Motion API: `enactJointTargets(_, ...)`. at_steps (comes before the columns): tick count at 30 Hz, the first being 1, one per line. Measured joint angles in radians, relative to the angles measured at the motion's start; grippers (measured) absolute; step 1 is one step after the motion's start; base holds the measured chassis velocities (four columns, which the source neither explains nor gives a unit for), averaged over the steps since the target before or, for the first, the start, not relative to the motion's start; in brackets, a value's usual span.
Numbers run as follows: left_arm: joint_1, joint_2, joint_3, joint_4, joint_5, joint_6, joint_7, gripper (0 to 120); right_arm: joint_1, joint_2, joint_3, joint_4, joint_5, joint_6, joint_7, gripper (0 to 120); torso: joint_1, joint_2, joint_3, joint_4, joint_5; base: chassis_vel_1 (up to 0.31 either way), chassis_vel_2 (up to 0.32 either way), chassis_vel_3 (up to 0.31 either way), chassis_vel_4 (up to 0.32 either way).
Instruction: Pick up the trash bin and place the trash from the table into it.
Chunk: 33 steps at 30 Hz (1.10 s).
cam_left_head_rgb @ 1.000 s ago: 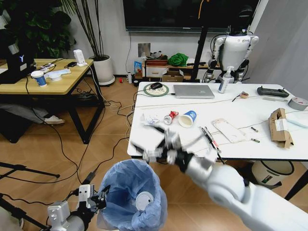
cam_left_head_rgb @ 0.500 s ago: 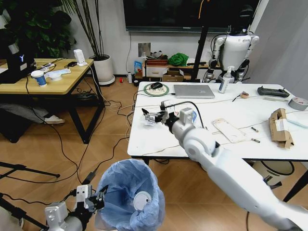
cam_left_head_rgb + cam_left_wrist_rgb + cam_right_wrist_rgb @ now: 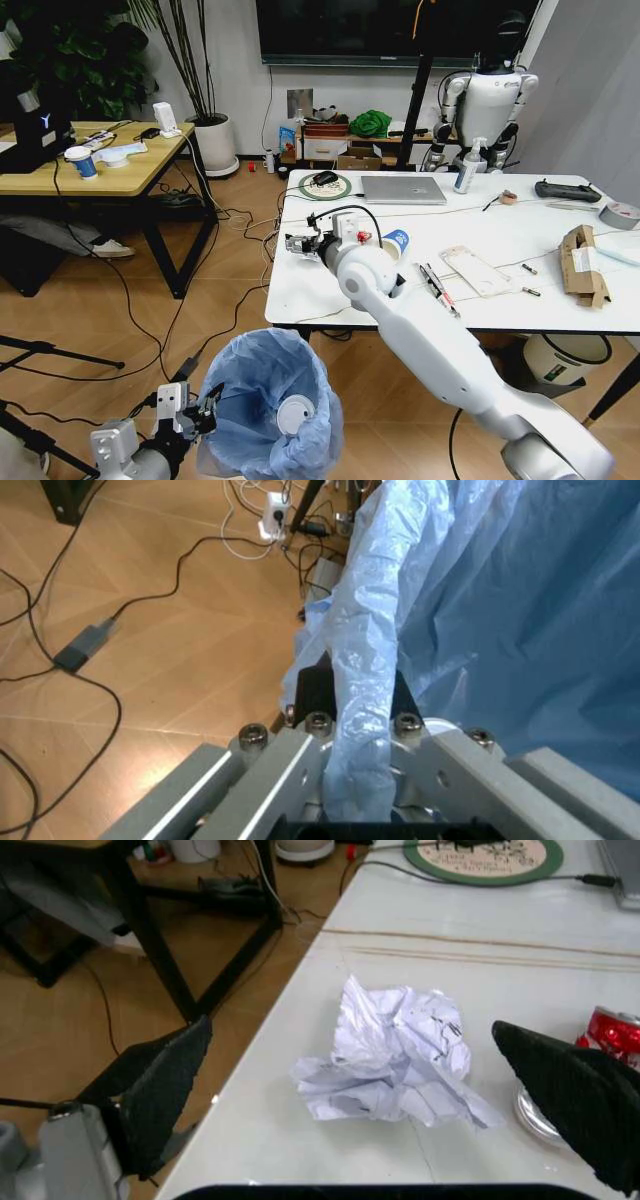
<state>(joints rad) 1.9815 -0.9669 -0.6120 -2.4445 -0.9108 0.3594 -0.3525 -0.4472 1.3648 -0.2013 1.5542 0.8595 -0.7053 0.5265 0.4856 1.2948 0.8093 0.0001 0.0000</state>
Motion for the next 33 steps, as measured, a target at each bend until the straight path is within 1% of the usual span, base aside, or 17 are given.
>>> enactJointTargets(3,0.003,-0.001,0.000,-0.002,0.001,0.000,0.000,0,0.011,0.015,0.003,-0.047,-0.008,-0.010,-0.002,100,0.000,0.000,0.000,-0.0001,0.0000,0.000,0.000,0.000,0.000)
enactJointTargets(10,0.011,0.005,-0.006,-0.004,0.003,-0.001,-0.001,0,0.041,0.037,0.008,-0.108,-0.015,-0.032,0.000,100,0.000,0.000,0.000,-0.0002,0.0000,0.000,0.000,0.000,0.000)
enactJointTargets(21,0.015,0.008,-0.009,-0.007,0.004,-0.001,-0.004,0,0.094,0.098,-0.002,-0.210,-0.019,-0.033,0.043,100,0.000,0.000,0.000,-0.0001,0.0000,0.000,0.000,0.000,0.000)
enactJointTargets(25,0.016,0.005,-0.006,-0.007,0.008,-0.001,-0.003,0,0.112,0.119,-0.007,-0.271,-0.023,-0.033,0.050,100,0.000,0.000,0.000,0.0000,0.0000,0.000,0.000,0.000,0.000)
enactJointTargets(33,0.016,0.003,-0.006,-0.008,0.009,-0.002,-0.004,0,0.100,0.132,-0.018,-0.324,-0.031,-0.032,0.056,100,0.000,0.000,0.000,-0.0001,0.0000,0.000,0.000,0.000,0.000)
